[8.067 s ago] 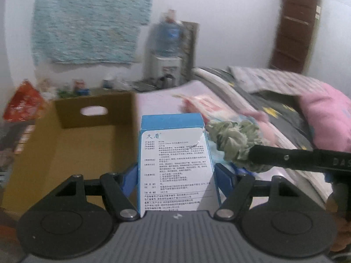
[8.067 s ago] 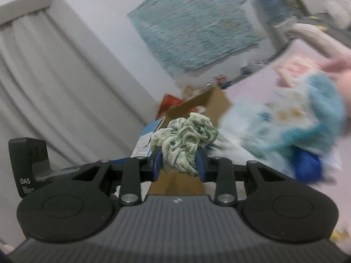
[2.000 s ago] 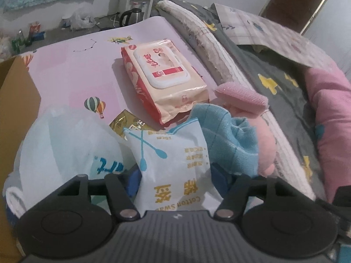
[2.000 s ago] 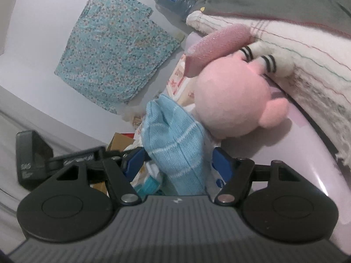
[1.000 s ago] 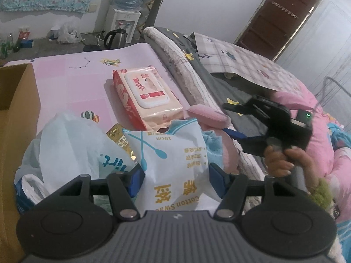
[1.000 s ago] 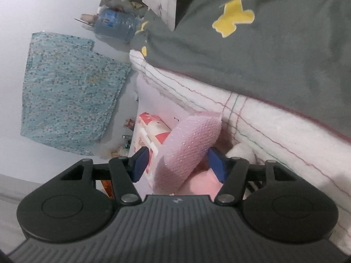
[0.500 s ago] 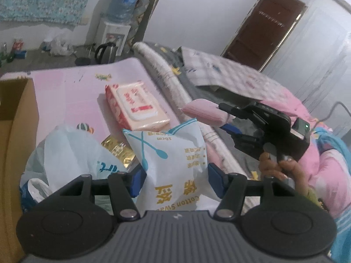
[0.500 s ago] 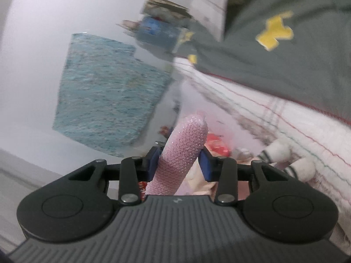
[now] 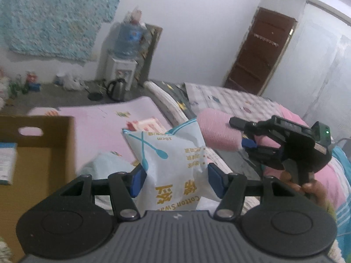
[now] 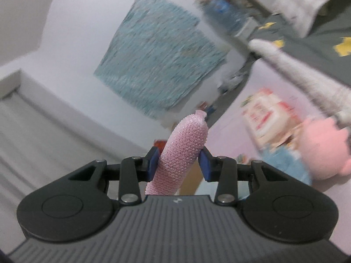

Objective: Organize soft objects
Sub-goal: 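Carry cotton-swab bag in left tool while right tool carries pink item toward box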

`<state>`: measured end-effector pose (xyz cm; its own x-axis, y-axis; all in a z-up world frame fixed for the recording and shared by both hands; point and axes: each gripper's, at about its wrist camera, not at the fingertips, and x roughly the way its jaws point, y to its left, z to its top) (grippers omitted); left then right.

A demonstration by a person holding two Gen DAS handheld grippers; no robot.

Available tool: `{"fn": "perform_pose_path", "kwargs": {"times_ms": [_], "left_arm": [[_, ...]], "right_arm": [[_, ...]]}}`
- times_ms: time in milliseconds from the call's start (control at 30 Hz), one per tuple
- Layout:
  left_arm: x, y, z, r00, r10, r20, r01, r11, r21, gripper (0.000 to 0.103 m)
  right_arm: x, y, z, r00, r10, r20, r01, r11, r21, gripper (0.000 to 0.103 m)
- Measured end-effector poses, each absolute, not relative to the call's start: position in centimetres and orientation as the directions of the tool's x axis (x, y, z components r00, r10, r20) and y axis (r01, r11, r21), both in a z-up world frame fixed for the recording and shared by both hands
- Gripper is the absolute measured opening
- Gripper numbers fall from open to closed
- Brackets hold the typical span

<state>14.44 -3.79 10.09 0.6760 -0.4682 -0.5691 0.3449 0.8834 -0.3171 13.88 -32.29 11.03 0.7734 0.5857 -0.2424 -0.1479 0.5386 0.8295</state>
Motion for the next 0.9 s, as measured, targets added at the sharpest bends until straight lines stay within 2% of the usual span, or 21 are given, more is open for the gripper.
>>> {"fn": "perform_pose_path", "kwargs": {"times_ms": [233,400,633,900], "left_arm": [[12.9,2.4,12.2,0.760,-0.346,-0.550,0.245,0.936,-0.252,0.061],[14.3,7.5,12.1,0.774,-0.245,-0.584,0.131,0.964,-0.231,0.061],[19.0,13.7,9.0,0.722,-0.143,-0.677,-0.005,0.977,-0.211,0.061],[22.2,19.6,6.0,0.692,-0.067,-0.719,-0.117,0.972,-0.203,0.061]], "right_arm": [[13.3,-24.0,14.2,0.670,0.689,-0.275,-0.243,0.555,0.796,0.038],[14.4,-17.2,15.4,0.584,0.745,-0.322,-0.296,0.565,0.770,0.038],[18.1,-7.9,15.5,0.473,0.754,-0.455,-0.327,0.630,0.704,0.038],[25.0,1.2,13.6,0.370,0.672,-0.642,-0.322,0.741,0.590,0.038]]}}
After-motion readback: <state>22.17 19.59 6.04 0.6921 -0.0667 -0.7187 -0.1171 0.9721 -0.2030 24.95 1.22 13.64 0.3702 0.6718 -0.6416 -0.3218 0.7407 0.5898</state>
